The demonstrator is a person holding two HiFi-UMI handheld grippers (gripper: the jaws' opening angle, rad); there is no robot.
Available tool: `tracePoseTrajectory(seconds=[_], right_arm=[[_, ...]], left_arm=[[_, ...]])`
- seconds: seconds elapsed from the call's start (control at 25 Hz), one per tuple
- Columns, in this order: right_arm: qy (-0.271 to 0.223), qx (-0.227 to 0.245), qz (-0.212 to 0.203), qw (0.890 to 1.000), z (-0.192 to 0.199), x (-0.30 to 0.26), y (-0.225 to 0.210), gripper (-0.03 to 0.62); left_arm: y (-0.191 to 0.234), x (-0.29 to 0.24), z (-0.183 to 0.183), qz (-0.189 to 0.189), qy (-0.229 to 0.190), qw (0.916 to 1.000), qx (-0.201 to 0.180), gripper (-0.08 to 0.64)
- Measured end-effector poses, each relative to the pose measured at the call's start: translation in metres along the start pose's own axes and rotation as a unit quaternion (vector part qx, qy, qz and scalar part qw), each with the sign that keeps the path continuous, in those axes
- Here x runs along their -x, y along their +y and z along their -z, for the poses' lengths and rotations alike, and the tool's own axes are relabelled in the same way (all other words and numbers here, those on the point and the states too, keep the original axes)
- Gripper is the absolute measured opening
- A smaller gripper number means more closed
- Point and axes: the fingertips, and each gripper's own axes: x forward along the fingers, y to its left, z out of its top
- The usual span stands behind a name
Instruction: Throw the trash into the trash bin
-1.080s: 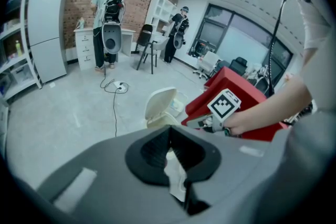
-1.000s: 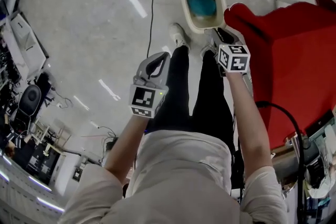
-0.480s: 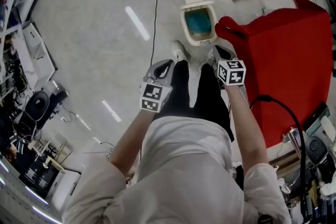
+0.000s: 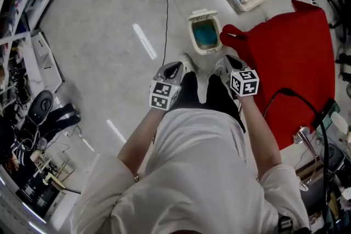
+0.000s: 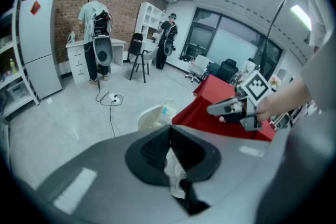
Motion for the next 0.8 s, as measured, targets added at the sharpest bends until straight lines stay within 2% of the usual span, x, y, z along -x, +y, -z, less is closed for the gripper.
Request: tracePoseTrajectory(seconds=[0.32,0.8], right_arm=[[-0.037,0.012,-0.009,0.999,-0.014,0.056,0.026,0.003],[-0.093,0.004,-0.007,0.996,-0.045,0.114,0.032,0.003]], left_arm=[[-0.004,0.027,0.000,-0.006,-0.020,0.9988,0.045,0.005],[-0.025,0.052,-0.024,0.001,-0.050,0.9981,0.035,0.005]])
